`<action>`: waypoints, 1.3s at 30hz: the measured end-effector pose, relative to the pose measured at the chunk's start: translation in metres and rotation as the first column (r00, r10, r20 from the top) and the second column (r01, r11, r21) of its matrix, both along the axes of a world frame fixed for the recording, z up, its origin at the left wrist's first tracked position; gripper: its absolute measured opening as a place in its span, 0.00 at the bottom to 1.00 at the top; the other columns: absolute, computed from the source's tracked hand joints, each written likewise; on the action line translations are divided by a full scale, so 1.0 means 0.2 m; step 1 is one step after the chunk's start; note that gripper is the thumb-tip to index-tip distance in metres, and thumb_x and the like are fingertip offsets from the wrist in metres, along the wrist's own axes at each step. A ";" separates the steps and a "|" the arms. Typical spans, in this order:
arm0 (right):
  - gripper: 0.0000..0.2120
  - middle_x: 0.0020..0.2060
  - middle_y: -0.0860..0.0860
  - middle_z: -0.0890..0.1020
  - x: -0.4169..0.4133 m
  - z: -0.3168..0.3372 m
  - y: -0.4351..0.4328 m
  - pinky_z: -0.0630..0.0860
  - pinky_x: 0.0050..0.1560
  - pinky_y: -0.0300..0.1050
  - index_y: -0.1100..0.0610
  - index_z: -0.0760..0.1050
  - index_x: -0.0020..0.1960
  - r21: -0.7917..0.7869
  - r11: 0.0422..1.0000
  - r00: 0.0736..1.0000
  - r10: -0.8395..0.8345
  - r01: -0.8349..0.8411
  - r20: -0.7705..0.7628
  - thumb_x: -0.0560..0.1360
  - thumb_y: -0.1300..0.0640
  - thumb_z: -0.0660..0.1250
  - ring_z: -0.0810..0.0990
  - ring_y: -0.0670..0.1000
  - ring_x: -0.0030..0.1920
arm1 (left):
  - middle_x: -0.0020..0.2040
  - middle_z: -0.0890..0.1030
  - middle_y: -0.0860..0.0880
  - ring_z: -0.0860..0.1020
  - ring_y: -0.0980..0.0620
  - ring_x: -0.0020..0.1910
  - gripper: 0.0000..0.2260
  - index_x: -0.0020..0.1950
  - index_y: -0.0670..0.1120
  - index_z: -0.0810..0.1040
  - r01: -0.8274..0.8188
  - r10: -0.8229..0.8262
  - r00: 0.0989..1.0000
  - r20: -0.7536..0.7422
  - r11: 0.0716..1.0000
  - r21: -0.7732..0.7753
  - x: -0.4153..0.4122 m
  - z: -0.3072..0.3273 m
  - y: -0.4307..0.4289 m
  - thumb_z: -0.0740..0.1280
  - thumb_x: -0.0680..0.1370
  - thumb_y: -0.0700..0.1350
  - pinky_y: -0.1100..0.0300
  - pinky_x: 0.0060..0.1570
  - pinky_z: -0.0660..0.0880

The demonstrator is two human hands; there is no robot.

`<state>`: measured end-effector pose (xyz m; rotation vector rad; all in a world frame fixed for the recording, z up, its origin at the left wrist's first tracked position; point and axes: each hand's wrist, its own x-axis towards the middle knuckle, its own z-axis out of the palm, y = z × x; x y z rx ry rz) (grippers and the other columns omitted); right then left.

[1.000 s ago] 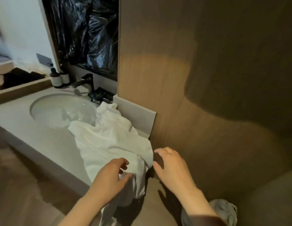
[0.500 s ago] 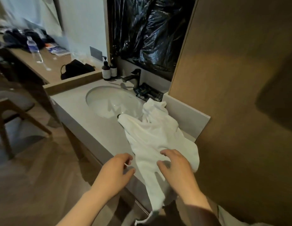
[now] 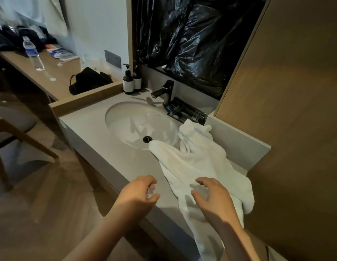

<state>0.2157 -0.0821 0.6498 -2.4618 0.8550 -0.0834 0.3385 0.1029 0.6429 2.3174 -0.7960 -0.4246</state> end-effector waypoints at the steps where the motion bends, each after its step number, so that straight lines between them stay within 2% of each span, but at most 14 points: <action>1: 0.18 0.64 0.43 0.75 0.04 -0.01 -0.03 0.70 0.63 0.38 0.44 0.71 0.66 0.011 1.000 1.000 -0.004 0.004 0.000 0.77 0.43 0.65 0.75 0.46 0.62 | 0.53 0.76 0.57 0.76 0.59 0.49 0.14 0.62 0.53 0.74 0.000 0.001 1.000 0.010 1.000 -0.011 0.04 -0.01 -0.02 0.68 0.77 0.50 0.66 0.52 0.74; 3: 0.16 0.64 0.42 0.74 0.12 -0.03 -0.09 0.70 0.64 0.40 0.40 0.68 0.63 0.041 0.999 1.000 -0.026 0.027 -0.012 0.77 0.41 0.64 0.74 0.46 0.61 | 0.55 0.77 0.56 0.76 0.60 0.50 0.15 0.63 0.51 0.75 0.040 -0.039 0.996 0.081 0.999 -0.018 0.12 -0.02 -0.06 0.69 0.77 0.50 0.66 0.54 0.75; 5: 0.16 0.63 0.41 0.73 0.20 -0.04 -0.15 0.70 0.64 0.41 0.38 0.66 0.62 0.056 0.996 0.997 -0.067 0.069 -0.038 0.76 0.39 0.64 0.74 0.47 0.61 | 0.56 0.78 0.57 0.76 0.61 0.51 0.16 0.64 0.53 0.74 0.060 -0.059 0.994 0.091 0.998 -0.005 0.21 -0.01 -0.11 0.69 0.76 0.51 0.66 0.54 0.76; 8: 0.18 0.65 0.44 0.75 0.30 -0.05 -0.22 0.71 0.64 0.40 0.44 0.71 0.64 0.024 0.994 0.995 -0.103 0.103 0.001 0.76 0.42 0.66 0.75 0.46 0.61 | 0.54 0.76 0.61 0.76 0.62 0.49 0.16 0.63 0.56 0.73 0.056 -0.056 0.993 0.099 0.998 0.006 0.35 0.00 -0.20 0.68 0.76 0.53 0.65 0.53 0.77; 12: 0.18 0.63 0.45 0.78 0.41 -0.05 -0.32 0.71 0.62 0.37 0.47 0.74 0.64 0.034 0.995 0.994 -0.097 0.095 0.042 0.76 0.44 0.68 0.76 0.45 0.60 | 0.52 0.76 0.62 0.76 0.63 0.48 0.15 0.62 0.57 0.74 0.074 -0.074 0.989 0.126 0.997 0.006 0.49 0.01 -0.35 0.68 0.76 0.54 0.64 0.52 0.77; 15: 0.18 0.63 0.45 0.78 0.43 -0.04 -0.38 0.73 0.62 0.40 0.47 0.74 0.64 0.064 0.986 0.985 -0.158 0.154 0.067 0.76 0.46 0.68 0.77 0.46 0.61 | 0.51 0.75 0.62 0.76 0.63 0.47 0.14 0.61 0.57 0.74 0.134 -0.137 0.983 0.124 0.991 0.027 0.55 0.01 -0.46 0.68 0.76 0.54 0.64 0.51 0.77; 19: 0.19 0.64 0.45 0.77 0.43 -0.05 -0.45 0.74 0.62 0.40 0.48 0.74 0.65 0.082 0.973 0.974 -0.221 0.216 0.057 0.76 0.46 0.68 0.77 0.47 0.61 | 0.52 0.75 0.61 0.75 0.62 0.48 0.14 0.62 0.55 0.74 0.260 -0.262 0.958 0.115 0.965 0.037 0.63 0.01 -0.63 0.68 0.77 0.53 0.67 0.51 0.75; 24: 0.17 0.61 0.47 0.79 0.41 -0.09 -0.50 0.70 0.58 0.37 0.51 0.76 0.64 0.085 0.931 0.930 -0.361 0.355 0.065 0.76 0.51 0.69 0.78 0.49 0.60 | 0.53 0.77 0.58 0.76 0.61 0.49 0.14 0.61 0.53 0.74 0.457 -0.460 0.881 0.110 0.888 0.051 0.71 0.00 -0.84 0.67 0.77 0.52 0.65 0.51 0.75; 26: 0.18 0.60 0.48 0.79 0.40 -0.11 -0.50 0.70 0.57 0.38 0.51 0.75 0.65 0.083 0.907 0.907 -0.418 0.413 0.051 0.76 0.51 0.69 0.77 0.50 0.60 | 0.52 0.77 0.58 0.76 0.61 0.48 0.15 0.62 0.52 0.74 0.528 -0.530 0.844 0.085 0.848 0.041 0.74 -0.02 -0.91 0.68 0.77 0.51 0.65 0.51 0.74; 29: 0.19 0.60 0.47 0.79 0.39 -0.12 -0.46 0.66 0.54 0.34 0.50 0.75 0.66 0.080 0.863 0.863 -0.503 0.499 0.054 0.77 0.49 0.68 0.76 0.49 0.60 | 0.52 0.78 0.58 0.76 0.61 0.47 0.14 0.62 0.52 0.75 0.623 -0.623 0.778 0.077 0.782 0.026 0.80 -0.05 -0.99 0.68 0.76 0.51 0.66 0.50 0.74; 33: 0.19 0.58 0.45 0.79 0.40 -0.15 -0.39 0.65 0.48 0.29 0.49 0.74 0.67 0.102 0.817 0.814 -0.576 0.568 0.075 0.78 0.49 0.67 0.74 0.42 0.47 | 0.54 0.78 0.57 0.77 0.60 0.48 0.13 0.60 0.52 0.75 0.696 -0.695 0.715 0.080 0.718 0.008 0.86 -0.08 -1.06 0.69 0.76 0.50 0.64 0.50 0.75; 34: 0.19 0.57 0.44 0.78 0.41 -0.16 -0.38 0.66 0.48 0.27 0.49 0.74 0.67 0.107 0.806 0.803 -0.591 0.582 0.079 0.78 0.49 0.67 0.74 0.42 0.46 | 0.54 0.78 0.57 0.77 0.60 0.48 0.12 0.59 0.52 0.75 0.711 -0.708 0.701 0.083 0.704 0.000 0.87 -0.09 -1.07 0.69 0.76 0.49 0.64 0.50 0.74; 36: 0.20 0.60 0.43 0.77 0.43 -0.16 -0.36 0.67 0.54 0.26 0.49 0.74 0.68 0.129 0.805 0.801 -0.591 0.579 0.093 0.78 0.48 0.67 0.76 0.43 0.56 | 0.56 0.78 0.57 0.76 0.60 0.50 0.12 0.59 0.52 0.76 0.730 -0.725 0.681 0.101 0.684 -0.016 0.89 -0.11 -1.09 0.69 0.76 0.49 0.68 0.49 0.71; 39: 0.23 0.69 0.41 0.71 0.47 -0.16 -0.40 0.56 0.68 0.27 0.48 0.70 0.71 0.118 0.866 0.866 -0.495 0.485 0.074 0.78 0.45 0.65 0.64 0.41 0.71 | 0.59 0.78 0.56 0.75 0.55 0.57 0.14 0.61 0.52 0.77 0.744 -0.734 0.664 0.140 0.668 -0.023 0.92 -0.13 -1.12 0.70 0.76 0.49 0.69 0.51 0.67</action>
